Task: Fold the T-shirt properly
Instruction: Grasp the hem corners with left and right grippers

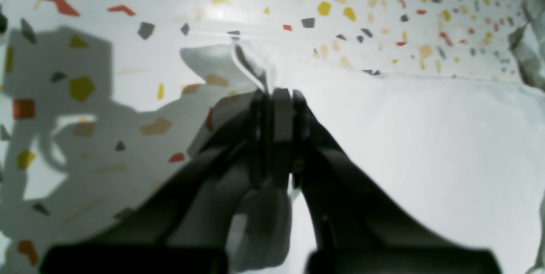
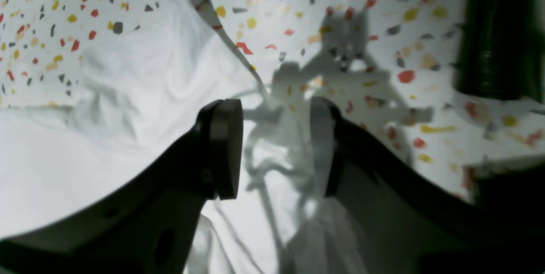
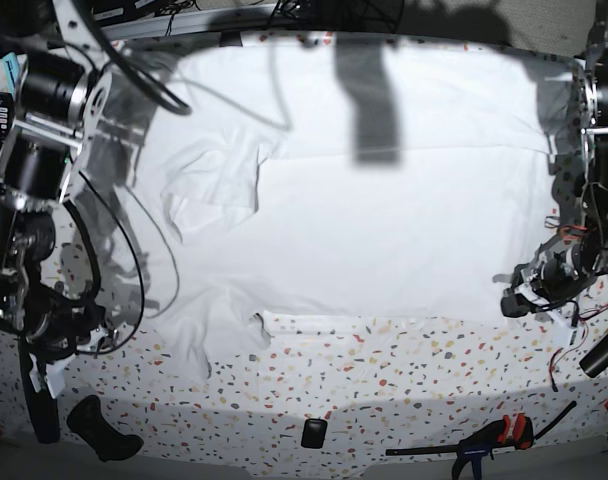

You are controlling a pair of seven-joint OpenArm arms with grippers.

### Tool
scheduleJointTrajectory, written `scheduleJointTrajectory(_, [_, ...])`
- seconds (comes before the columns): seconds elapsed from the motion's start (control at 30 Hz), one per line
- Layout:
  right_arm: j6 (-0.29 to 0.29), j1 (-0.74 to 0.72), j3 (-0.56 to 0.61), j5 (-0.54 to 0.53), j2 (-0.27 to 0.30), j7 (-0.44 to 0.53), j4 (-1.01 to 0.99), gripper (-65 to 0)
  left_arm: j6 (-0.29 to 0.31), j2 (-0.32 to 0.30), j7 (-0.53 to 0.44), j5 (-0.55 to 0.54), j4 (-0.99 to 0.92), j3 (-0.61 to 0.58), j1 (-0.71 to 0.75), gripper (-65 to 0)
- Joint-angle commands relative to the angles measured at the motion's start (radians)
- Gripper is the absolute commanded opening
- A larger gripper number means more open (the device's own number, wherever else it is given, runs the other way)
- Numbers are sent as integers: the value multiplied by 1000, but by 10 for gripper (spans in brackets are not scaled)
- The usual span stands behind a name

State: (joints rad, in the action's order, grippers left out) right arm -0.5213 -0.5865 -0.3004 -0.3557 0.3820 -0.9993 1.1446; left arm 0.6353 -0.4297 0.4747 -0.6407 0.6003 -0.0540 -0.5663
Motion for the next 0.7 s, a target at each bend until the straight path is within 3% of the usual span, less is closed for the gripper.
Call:
scheduleJointTrajectory(0.0, [-21,-64,8,-8,14,12,-35,-400,9,-16,-23,-15,18,3,-32,-650])
scheduleJointTrajectory(0.13, [-79,-166,85,45,14,46,-249,-400,9,-16,-23,-15,18,3,-32,-650])
scheduleJointTrajectory(0.3, [-80,-236,232,144,14,129,-446,-400,9,-16,-23,-15,18,3,-32,-650])
scheduleJointTrajectory(0.47, [-76,-236,315,143,14,130,-484,-400,9,-16,-23,-15,18,3,-32,-650])
scheduleJointTrajectory(0.67, [-76,-236,320,144,14,196,-503,-400,9,-16,-23,-15,18,3,-32,-650])
